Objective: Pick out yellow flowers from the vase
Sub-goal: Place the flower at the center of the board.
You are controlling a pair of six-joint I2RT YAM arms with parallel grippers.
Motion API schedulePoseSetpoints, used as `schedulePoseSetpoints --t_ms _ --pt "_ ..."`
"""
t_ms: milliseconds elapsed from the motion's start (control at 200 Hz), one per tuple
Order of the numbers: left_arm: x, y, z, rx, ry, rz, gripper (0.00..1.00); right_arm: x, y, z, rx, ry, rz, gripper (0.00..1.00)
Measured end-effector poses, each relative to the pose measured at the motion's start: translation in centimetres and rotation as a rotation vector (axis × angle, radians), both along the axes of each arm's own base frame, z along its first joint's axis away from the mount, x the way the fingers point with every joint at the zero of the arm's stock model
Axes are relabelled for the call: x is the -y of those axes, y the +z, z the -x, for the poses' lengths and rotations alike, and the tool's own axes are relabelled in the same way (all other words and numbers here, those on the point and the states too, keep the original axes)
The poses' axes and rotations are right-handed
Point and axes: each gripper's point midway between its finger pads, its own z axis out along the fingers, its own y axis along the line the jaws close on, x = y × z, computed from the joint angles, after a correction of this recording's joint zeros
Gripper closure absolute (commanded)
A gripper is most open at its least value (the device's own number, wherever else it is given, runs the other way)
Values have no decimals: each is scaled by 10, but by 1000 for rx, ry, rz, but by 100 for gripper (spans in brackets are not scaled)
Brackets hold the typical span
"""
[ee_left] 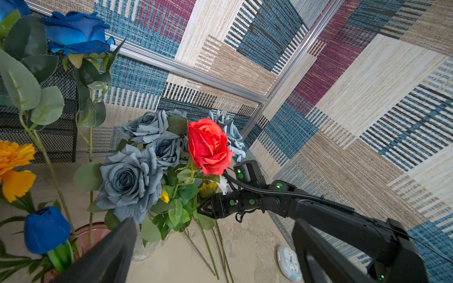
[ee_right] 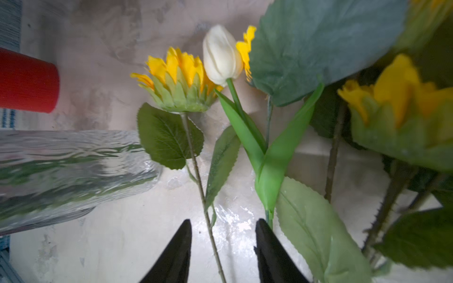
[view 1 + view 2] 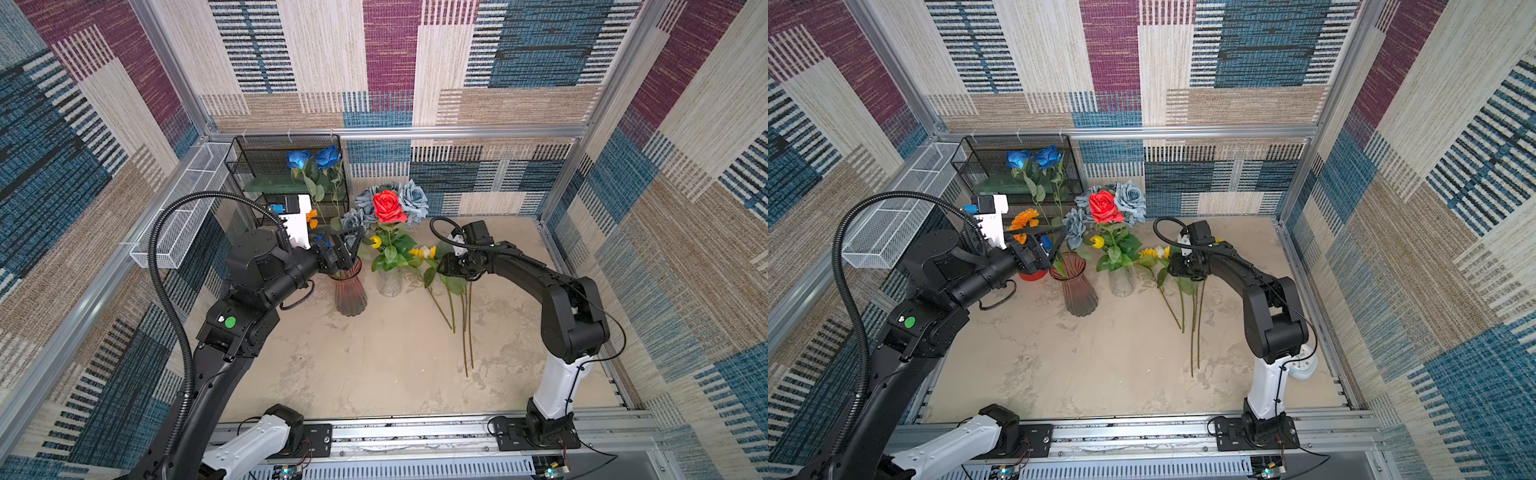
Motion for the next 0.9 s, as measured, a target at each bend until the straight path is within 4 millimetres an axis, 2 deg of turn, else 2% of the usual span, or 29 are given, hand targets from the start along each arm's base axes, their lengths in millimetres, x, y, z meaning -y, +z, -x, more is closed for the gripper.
schedulePoseSetpoints --t_ms 150,290,386,461,586,741,901 --pt "-3 -5 -3 -10 13 -3 1 2 55 3 133 -13 -51 40" --pt "-12 -8 -5 -13 44 -3 0 8 102 12 265 -24 -105 19" --pt "-21 -9 -7 -14 85 -2 1 13 128 21 342 -37 -134 0" --pt "-29 -11 -8 -23 120 6 1 19 146 28 409 -45 -150 3" --pt "-43 -16 -9 -43 179 9 1 26 163 34 472 -62 -178 4" --pt "-52 -27 -12 -79 213 12 1 27 171 36 502 -61 -200 4" --pt "-75 -56 -8 -129 333 35 2 24 171 41 508 -49 -225 3"
